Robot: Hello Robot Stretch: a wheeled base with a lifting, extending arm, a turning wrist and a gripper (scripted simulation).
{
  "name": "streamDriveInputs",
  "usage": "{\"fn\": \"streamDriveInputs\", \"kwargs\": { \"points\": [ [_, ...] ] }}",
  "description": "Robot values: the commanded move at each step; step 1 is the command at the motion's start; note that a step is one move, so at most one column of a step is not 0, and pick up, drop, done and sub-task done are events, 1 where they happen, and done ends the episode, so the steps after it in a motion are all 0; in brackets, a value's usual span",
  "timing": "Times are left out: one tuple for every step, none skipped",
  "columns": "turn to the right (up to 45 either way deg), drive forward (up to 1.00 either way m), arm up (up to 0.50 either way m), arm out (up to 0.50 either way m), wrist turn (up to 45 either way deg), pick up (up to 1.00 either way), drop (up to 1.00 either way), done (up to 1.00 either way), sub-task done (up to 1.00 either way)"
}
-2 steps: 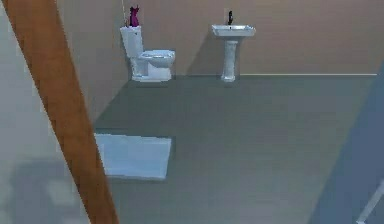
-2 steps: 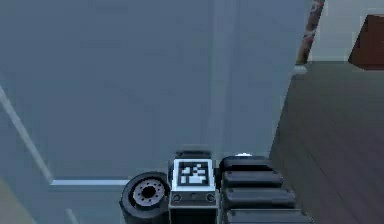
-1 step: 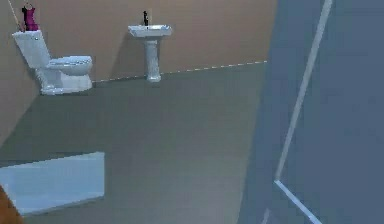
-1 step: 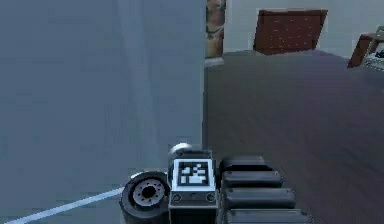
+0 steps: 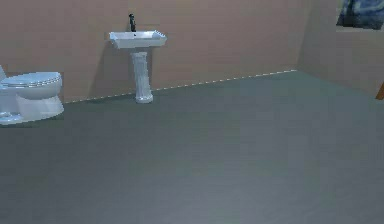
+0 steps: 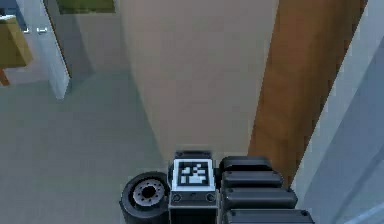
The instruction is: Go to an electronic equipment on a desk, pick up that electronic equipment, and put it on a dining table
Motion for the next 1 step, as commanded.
{"fn": "streamDriveInputs", "kwargs": {
  "points": [
    [12.0, 0.00, 0.00, 0.00, 0.0, 0.00, 0.00, 0.00, 0.00]
  ]
}}
